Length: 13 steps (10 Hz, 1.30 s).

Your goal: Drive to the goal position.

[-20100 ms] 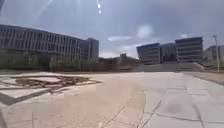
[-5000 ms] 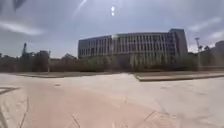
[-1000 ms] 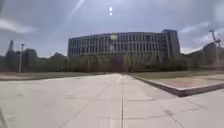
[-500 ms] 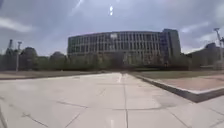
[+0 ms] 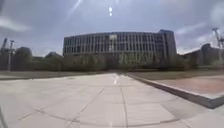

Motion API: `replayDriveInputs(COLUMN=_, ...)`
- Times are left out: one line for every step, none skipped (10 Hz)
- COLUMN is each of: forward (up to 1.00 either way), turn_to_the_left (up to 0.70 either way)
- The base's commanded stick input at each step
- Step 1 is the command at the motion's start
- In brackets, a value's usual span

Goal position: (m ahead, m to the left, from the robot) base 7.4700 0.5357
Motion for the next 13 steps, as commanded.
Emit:
replayDriveInputs(forward=1.00, turn_to_the_left=0.00)
replayDriveInputs(forward=1.00, turn_to_the_left=0.00)
replayDriveInputs(forward=1.00, turn_to_the_left=0.00)
replayDriveInputs(forward=1.00, turn_to_the_left=0.00)
replayDriveInputs(forward=1.00, turn_to_the_left=0.00)
replayDriveInputs(forward=1.00, turn_to_the_left=0.00)
replayDriveInputs(forward=1.00, turn_to_the_left=0.00)
replayDriveInputs(forward=1.00, turn_to_the_left=0.00)
replayDriveInputs(forward=1.00, turn_to_the_left=0.00)
replayDriveInputs(forward=1.00, turn_to_the_left=0.00)
replayDriveInputs(forward=1.00, turn_to_the_left=0.00)
replayDriveInputs(forward=1.00, turn_to_the_left=0.00)
replayDriveInputs(forward=1.00, turn_to_the_left=0.00)
